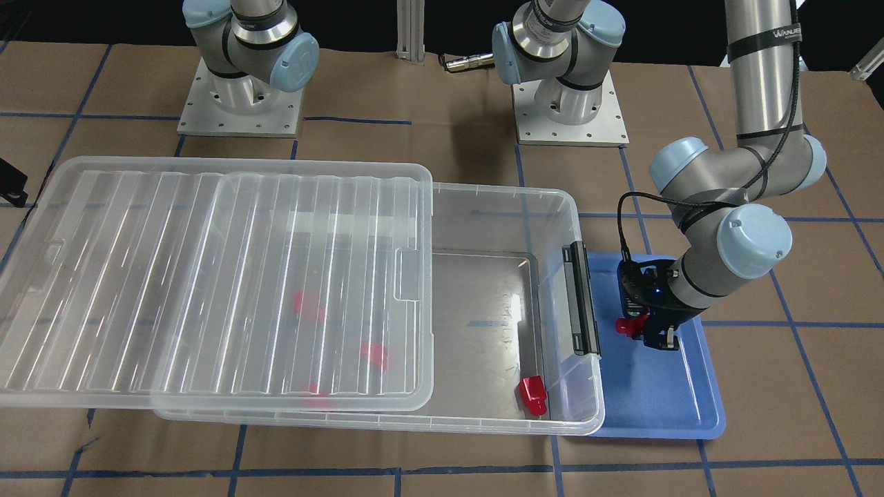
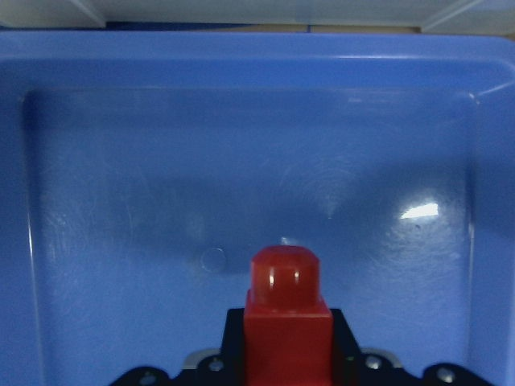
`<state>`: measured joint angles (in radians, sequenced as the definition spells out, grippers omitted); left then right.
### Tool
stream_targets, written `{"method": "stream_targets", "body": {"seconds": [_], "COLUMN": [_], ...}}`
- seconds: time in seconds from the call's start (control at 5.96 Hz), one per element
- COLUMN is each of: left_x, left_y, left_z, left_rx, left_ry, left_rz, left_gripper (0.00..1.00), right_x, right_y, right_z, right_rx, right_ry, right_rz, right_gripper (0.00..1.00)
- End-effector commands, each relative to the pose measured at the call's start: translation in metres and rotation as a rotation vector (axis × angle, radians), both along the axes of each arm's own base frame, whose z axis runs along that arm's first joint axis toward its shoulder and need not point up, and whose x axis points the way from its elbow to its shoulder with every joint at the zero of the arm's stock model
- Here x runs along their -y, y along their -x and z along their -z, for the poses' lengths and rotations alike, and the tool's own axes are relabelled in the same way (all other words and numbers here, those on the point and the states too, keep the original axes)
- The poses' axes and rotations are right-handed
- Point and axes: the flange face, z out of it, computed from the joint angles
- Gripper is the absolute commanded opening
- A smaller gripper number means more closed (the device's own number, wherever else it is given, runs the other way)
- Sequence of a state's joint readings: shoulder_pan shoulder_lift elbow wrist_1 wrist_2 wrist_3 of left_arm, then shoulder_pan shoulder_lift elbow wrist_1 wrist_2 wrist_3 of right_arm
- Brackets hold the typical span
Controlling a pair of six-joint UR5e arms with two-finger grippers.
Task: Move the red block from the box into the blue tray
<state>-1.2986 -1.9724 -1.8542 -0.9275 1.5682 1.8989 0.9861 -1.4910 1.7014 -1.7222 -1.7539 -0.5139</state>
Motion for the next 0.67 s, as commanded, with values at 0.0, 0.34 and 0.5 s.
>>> {"method": "stream_targets", "body": {"seconds": [0.0, 0.34, 0.5], "left_x": [0.004, 0.006, 0.006], "left_y": [-0.001, 0.003, 0.009], "left_z": [0.005, -0.013, -0.049], "left_rx": [0.003, 0.010, 0.009], "left_ry": [0.006, 0.028, 0.020], "left_rz": [0.001, -0.031, -0.045], "left_gripper": [0.43, 0.99, 0.99], "right_x": [-0.020, -0.032, -0.036], "right_y": [0.034, 0.042, 0.037], "right_z": [0.019, 0.044, 0.050], "right_rx": [-0.034, -0.021, -0.001], "right_ry": [-0.051, -0.071, -0.075], "right_rz": [0.058, 0.097, 0.100], "right_gripper": [1.00, 1.00, 1.00]}}
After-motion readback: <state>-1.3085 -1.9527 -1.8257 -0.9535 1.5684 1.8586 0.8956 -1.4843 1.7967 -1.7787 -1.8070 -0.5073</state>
